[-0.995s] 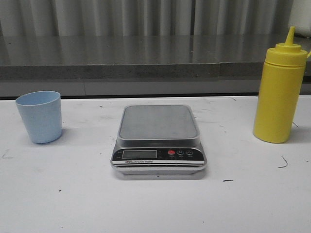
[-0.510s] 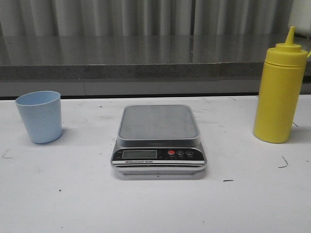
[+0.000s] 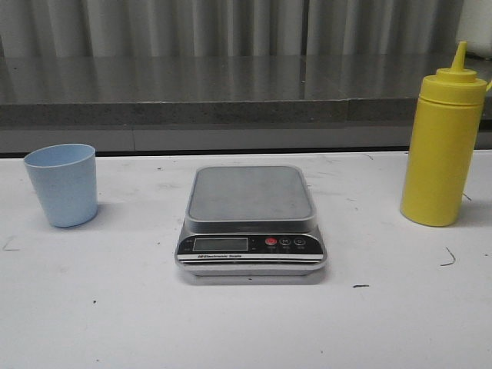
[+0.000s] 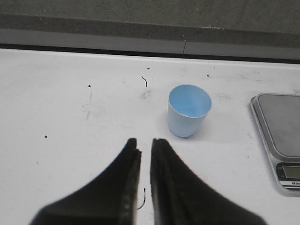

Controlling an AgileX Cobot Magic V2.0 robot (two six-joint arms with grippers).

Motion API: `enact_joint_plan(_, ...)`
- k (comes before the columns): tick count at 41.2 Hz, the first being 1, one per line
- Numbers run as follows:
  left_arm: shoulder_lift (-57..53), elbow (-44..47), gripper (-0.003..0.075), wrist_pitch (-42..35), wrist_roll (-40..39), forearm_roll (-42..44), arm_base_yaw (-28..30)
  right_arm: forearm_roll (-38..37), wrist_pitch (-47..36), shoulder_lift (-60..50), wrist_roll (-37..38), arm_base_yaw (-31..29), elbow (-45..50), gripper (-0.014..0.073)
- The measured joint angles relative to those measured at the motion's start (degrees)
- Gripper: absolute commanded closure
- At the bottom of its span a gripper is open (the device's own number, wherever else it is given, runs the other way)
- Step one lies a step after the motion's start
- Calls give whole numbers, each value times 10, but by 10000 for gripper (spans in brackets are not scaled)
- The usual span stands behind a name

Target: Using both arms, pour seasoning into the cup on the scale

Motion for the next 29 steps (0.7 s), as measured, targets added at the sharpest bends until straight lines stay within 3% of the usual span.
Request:
enact_joint_plan(3,10,0,267,-1,4,0,0,0,0,0,-1,0,0,64)
enact_joint_plan(6,23,0,220,-5,5,0,-2,-1,1,0,-1,0,0,64)
enact_joint_plan(20,177,-70,227,-4,9,0,-73,-1,3,0,-4,0,0,64)
enact_joint_plan(29,331,-150,227,22,9,0,-78,-1,3,0,-4,0,0,64)
